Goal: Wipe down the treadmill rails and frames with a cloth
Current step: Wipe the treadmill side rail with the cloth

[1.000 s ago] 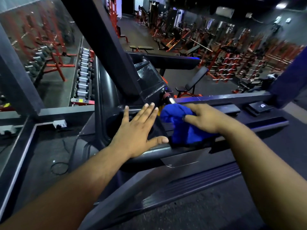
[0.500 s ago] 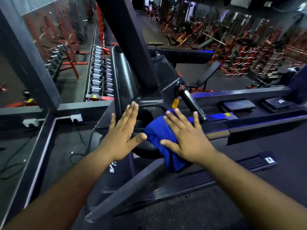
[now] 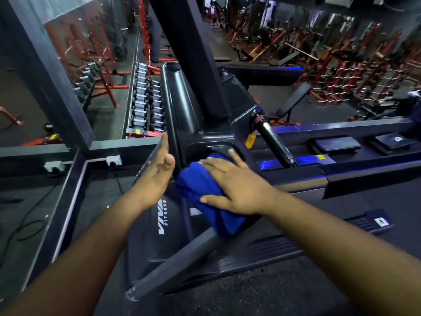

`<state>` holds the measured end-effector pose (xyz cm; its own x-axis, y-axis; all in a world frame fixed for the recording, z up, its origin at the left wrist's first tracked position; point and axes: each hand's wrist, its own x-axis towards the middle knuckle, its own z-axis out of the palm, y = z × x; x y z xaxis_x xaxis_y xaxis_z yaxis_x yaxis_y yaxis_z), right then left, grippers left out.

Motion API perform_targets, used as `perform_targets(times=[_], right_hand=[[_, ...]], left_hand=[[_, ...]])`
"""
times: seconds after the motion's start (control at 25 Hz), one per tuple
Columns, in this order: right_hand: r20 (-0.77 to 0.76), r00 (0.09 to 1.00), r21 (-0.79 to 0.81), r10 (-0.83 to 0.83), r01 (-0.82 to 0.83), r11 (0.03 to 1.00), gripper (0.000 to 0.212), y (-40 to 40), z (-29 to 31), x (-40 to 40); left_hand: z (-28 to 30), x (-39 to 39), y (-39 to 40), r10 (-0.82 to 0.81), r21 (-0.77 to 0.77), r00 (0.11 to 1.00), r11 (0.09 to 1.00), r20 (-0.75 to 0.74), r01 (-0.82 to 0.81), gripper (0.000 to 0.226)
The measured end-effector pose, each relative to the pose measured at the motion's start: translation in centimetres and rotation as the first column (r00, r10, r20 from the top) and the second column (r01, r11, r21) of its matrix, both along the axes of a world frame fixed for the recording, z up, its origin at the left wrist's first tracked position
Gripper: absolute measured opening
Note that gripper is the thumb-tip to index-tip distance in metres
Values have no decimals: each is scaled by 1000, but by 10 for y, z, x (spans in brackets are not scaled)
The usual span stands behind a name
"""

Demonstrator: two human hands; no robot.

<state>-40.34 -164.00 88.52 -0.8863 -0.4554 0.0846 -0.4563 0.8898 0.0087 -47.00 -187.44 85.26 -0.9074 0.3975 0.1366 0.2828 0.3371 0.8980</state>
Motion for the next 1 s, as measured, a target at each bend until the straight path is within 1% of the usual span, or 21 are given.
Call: perform_targets(times=[0.04,0.08,0.12,0.16,0.24,0.28,0.32,0.36,0.4,0.44,0.48,0.52,0.6,0.68,0.72,0.76,0.8,0.84,0.92,0.96,1.0], right_hand=[[1,1000,22,-2,2,1000,91,22,3,1],[20,998,41,-63,63,997,91,34,6,3],[49,986,62,-157,154,986,90,29,6,2],[58,965,66,-255,251,966,89,8,4,0],[-5,938,54,-347,347,936,88,-55,-9,-4],[-47,938,32,-345,346,938,89,-80,-15,-4],[-56,948,2,-312,313,950,89,-91,-16,-3],[-37,966,-26,-257,257,966,88,-84,-11,-1],[-25,980,-59,-196,194,979,86,-65,-5,-1],[-16,991,-75,-135,134,988,83,-41,-3,0],[-15,994,-89,-109,108,990,79,-16,-3,1],[-32,990,-90,-134,131,987,75,6,-1,2],[-93,957,-70,-276,270,960,68,36,2,-11],[-163,880,-44,-446,445,894,65,28,5,-36],[-155,832,-69,-532,528,846,65,14,4,-51],[-95,797,-133,-596,583,801,65,-3,5,-59],[-25,787,-197,-616,601,775,69,-20,4,-61],[34,817,-237,-575,566,790,77,-34,2,-55],[98,924,-214,-369,382,899,88,-39,-1,-23],[95,958,-197,-269,283,939,87,-33,0,-7],[58,974,-155,-218,224,962,84,-24,0,6]], left_hand=[[1,1,-5,-15,-69,999,998,-37,13,102],[2,2,-6,-39,-147,997,989,-73,28,107],[2,3,-5,-57,-196,994,980,-89,39,113],[1,1,-1,-70,-205,994,977,-87,51,119],[1,-9,10,-79,-121,996,990,-47,73,123],[2,-16,12,-60,-54,998,997,-14,59,120],[3,-22,12,-34,-3,999,999,17,34,115],[5,-28,11,-23,11,999,1000,32,23,111],[6,-32,9,-34,-14,999,999,22,35,110],[6,-34,6,-60,-82,998,995,-4,59,113],[6,-34,5,-89,-181,995,980,-43,80,117],[4,-32,6,-118,-276,989,957,-84,91,120],[2,-28,13,-167,-383,978,917,-122,109,123],[1,-29,17,-180,-407,976,906,-119,117,124],[2,-30,17,-171,-401,978,910,-123,109,126],[2,-32,15,-162,-384,979,918,-122,104,127],[2,-35,12,-162,-358,980,927,-115,111,128],[2,-37,9,-170,-327,980,936,-106,127,128],[3,-40,0,-216,-278,973,942,-80,186,126],[5,-42,-5,-249,-265,967,938,-63,224,124],[6,-44,-9,-280,-258,959,931,-48,258,122]])
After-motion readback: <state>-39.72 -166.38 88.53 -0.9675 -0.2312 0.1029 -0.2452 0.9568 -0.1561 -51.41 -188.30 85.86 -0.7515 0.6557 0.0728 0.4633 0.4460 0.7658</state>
